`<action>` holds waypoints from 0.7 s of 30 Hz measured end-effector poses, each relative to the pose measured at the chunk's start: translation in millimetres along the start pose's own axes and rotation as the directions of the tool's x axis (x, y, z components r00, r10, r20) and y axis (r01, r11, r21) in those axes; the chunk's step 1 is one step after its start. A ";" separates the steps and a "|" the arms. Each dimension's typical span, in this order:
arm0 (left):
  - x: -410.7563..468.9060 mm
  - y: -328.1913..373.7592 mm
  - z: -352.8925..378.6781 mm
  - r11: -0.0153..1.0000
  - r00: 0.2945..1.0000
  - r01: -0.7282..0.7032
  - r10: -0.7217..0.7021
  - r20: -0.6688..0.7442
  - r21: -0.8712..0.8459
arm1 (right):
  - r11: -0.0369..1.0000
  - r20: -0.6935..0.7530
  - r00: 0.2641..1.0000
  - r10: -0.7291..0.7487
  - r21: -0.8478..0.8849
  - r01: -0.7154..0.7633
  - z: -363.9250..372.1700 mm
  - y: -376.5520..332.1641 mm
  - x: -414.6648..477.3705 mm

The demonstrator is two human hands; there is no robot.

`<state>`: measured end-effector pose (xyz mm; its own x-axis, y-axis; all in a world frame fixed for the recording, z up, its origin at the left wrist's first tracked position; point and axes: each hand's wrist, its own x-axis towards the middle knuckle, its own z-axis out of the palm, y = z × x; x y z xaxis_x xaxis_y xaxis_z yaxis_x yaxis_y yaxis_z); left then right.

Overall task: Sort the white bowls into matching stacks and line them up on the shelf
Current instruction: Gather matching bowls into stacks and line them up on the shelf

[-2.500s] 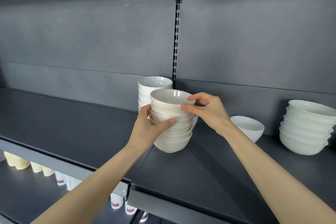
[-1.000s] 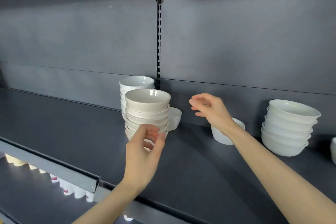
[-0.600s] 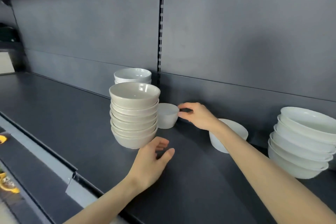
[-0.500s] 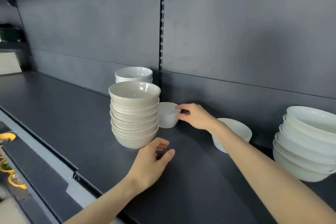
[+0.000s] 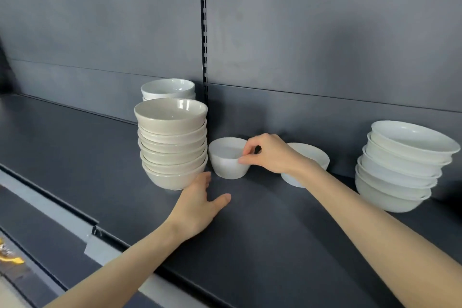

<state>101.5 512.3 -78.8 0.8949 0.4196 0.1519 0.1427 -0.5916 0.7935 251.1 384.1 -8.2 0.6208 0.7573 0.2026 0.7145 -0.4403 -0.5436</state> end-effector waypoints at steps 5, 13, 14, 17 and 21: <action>4.8 0.9 -2.4 0.997 0.996 -0.038 0.043 0.075 -0.066 | 0.997 -0.009 0.998 0.064 0.038 -0.064 -5.3 -12.3 -41.4; 13.7 6.5 -1.4 0.986 0.967 -0.074 0.108 0.230 -0.152 | 0.987 -0.113 0.983 0.146 0.092 -0.136 -5.9 -20.0 -94.6; 13.5 7.7 -1.0 0.983 0.965 -0.076 0.114 0.237 -0.164 | 0.986 -0.125 0.982 0.142 0.108 -0.129 -5.4 -20.5 -99.8; 14.2 11.4 2.1 0.968 0.959 -0.108 0.161 0.233 -0.228 | 0.948 -0.127 0.967 0.222 0.259 -0.183 -3.9 -17.5 -115.6; 16.5 25.4 8.5 0.926 0.950 -0.177 0.249 0.188 -0.335 | 0.902 -0.279 0.915 0.291 0.398 -0.166 -2.8 -9.9 -129.4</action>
<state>123.5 498.4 -61.1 0.9652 0.1218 0.2314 -0.1676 -0.3911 0.9050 164.6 289.2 -26.7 0.8663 0.4297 0.2545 0.4132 -0.3305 -0.8485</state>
